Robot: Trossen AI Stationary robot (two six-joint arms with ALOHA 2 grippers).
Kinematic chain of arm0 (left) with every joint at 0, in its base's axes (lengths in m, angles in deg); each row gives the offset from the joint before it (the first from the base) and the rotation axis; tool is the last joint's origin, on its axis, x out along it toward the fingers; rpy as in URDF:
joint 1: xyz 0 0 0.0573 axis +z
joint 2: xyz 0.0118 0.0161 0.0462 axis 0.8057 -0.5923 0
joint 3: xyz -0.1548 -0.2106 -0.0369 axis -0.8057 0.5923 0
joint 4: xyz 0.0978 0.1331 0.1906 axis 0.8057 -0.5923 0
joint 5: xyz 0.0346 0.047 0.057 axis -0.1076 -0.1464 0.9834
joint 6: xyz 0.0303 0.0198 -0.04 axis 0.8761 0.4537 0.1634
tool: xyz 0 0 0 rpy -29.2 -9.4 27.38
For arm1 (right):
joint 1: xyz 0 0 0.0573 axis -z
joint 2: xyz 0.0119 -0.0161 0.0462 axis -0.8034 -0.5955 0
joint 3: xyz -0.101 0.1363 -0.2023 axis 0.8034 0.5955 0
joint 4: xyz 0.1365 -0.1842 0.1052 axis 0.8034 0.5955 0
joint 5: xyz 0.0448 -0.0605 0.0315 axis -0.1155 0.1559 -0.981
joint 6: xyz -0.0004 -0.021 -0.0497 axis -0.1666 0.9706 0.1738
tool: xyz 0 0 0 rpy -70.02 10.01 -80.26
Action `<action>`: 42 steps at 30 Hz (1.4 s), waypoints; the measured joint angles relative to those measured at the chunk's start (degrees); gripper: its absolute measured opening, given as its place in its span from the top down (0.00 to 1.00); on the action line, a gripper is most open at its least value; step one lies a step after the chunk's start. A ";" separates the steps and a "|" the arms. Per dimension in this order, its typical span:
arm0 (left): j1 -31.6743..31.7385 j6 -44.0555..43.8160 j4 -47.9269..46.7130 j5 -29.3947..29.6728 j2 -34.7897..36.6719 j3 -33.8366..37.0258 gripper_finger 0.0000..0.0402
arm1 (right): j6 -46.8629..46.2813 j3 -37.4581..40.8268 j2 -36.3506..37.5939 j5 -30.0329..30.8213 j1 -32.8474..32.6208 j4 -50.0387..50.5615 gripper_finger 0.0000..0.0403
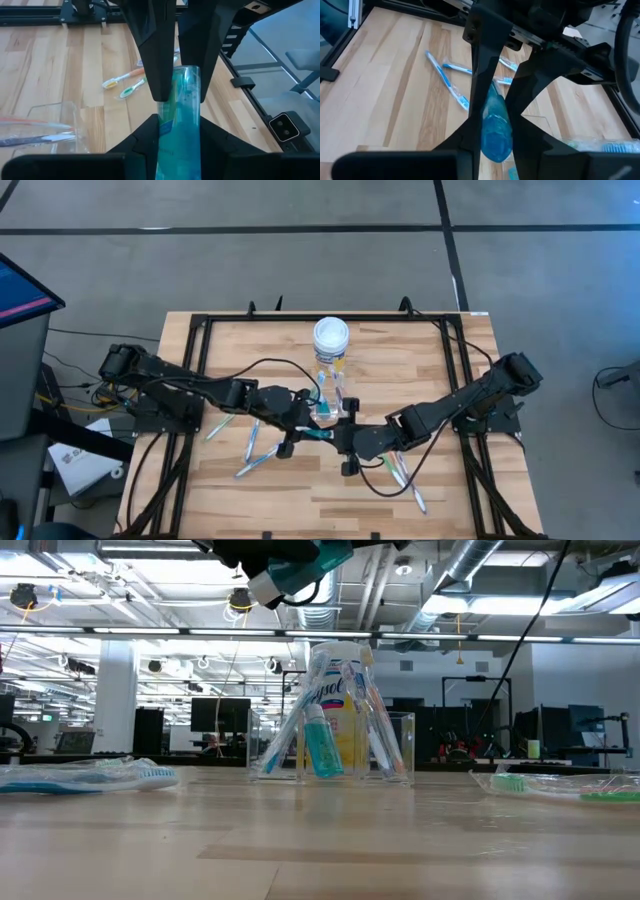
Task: Pick & Place toothbrushing station
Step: Put the blue mouthwash into the transparent organizer
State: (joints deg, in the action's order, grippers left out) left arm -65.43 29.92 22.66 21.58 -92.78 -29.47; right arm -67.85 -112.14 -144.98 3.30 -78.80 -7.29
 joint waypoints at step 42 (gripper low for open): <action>1.03 3.47 3.05 8.00 18.66 13.01 0.68 | -3.62 1.88 3.72 13.48 -3.21 3.30 0.83</action>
State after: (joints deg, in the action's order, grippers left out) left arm -64.40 33.39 25.71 29.58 -74.12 -16.46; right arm -71.47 -110.27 -141.26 16.79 -82.01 -3.99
